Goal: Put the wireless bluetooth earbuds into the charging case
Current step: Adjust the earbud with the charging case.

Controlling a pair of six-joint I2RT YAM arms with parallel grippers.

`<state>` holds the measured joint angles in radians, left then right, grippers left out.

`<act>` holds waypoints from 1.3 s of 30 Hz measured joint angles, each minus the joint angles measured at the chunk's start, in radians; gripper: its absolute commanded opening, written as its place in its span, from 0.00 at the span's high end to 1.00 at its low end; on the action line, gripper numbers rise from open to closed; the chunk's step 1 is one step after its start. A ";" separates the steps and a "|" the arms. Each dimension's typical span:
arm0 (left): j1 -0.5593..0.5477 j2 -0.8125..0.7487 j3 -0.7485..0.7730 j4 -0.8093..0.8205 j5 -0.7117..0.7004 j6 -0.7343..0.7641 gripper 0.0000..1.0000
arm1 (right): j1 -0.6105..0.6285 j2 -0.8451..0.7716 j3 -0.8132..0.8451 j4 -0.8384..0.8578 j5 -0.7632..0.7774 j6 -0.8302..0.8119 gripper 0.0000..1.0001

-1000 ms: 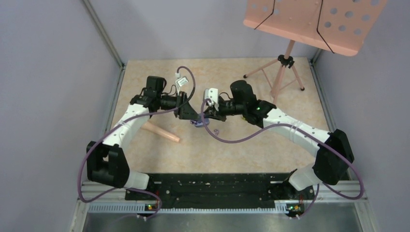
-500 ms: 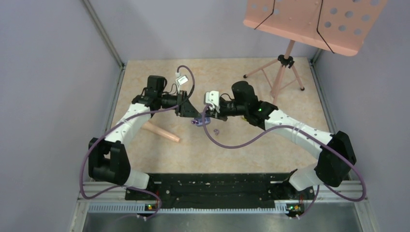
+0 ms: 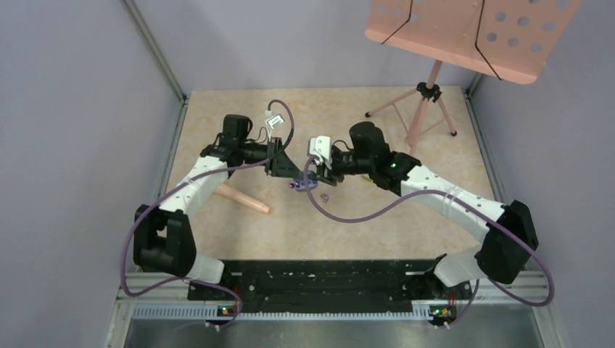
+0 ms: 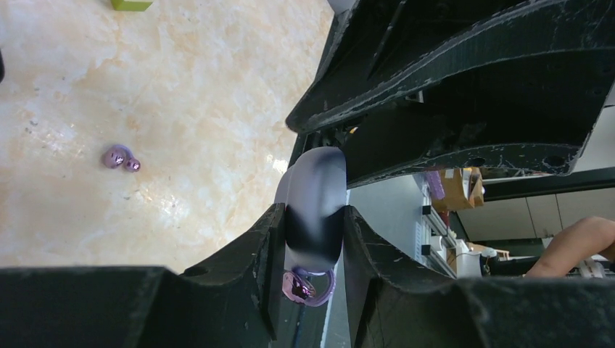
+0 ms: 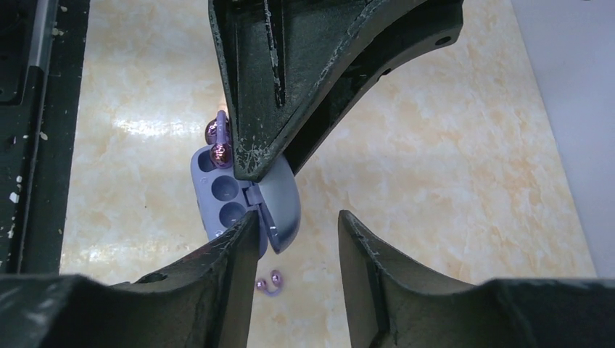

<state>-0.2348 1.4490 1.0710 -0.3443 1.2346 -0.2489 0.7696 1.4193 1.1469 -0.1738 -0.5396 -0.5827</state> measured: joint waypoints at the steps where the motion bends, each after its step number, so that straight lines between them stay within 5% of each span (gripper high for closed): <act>1: -0.002 0.000 0.000 0.000 0.003 0.000 1.00 | 0.000 -0.010 0.000 -0.011 0.003 0.000 0.53; 5: -0.002 0.000 0.000 0.001 0.004 0.000 1.00 | 0.000 -0.073 0.002 -0.060 0.013 0.000 0.53; 14: -0.002 0.000 0.001 -0.031 -0.106 0.018 1.00 | 0.009 -0.094 0.101 -0.148 -0.012 -0.077 0.75; 27: -0.002 -0.001 0.004 -0.063 -0.400 -0.072 1.00 | 0.148 0.078 0.266 -0.405 0.018 -0.468 0.70; 39: -0.002 0.000 0.048 -0.015 -0.504 -0.224 1.00 | 0.241 0.179 0.295 -0.395 0.165 -0.606 0.66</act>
<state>-0.2363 1.4490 1.1194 -0.3592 0.7311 -0.4732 1.0107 1.5982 1.4422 -0.5690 -0.3744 -1.1885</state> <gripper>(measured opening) 0.361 0.339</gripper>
